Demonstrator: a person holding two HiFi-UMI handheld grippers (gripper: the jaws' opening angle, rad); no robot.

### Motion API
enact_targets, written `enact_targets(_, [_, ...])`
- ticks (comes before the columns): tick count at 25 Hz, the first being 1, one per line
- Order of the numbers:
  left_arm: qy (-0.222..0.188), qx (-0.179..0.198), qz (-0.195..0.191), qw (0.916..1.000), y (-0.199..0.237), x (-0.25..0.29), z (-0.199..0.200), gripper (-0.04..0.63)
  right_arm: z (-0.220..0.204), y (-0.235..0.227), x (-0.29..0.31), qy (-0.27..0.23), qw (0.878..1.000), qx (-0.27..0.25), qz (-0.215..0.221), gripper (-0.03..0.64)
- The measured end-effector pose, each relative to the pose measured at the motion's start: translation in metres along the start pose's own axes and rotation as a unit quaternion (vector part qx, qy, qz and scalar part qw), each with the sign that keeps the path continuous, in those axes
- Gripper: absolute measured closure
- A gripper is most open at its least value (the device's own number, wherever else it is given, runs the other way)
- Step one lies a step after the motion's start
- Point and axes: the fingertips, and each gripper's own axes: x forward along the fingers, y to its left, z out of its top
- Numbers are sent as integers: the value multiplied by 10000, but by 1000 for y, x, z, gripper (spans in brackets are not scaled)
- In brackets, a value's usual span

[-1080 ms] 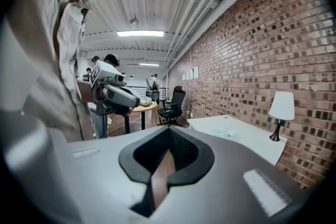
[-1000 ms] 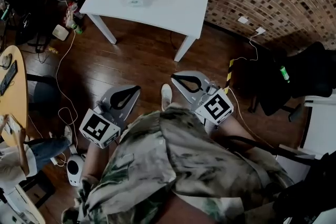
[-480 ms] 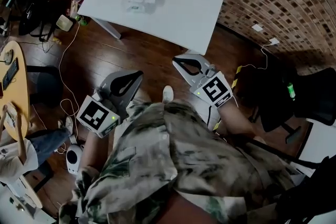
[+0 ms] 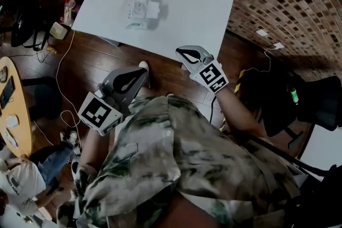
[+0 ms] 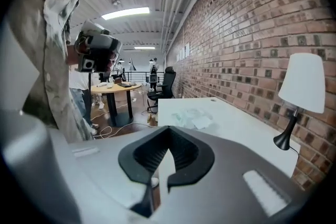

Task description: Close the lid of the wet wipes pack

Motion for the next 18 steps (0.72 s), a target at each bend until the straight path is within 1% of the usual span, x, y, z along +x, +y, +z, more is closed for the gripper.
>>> enact_targets(5, [154, 18, -195, 9997, 62, 13, 9, 595, -25, -47, 59, 457, 9988, 167, -100, 611])
enact_targets(8, [204, -17, -289, 9994, 91, 16, 13, 595, -41, -64, 92, 754, 9968, 236, -94, 611])
enact_targets(11, [240, -55, -357, 9991, 118, 18, 15, 595, -46, -82, 120, 903, 9954, 303, -139, 611])
enact_targets(18, [311, -176, -437, 9984, 157, 17, 16, 595, -58, -97, 160, 1364, 9904, 206, -22, 611])
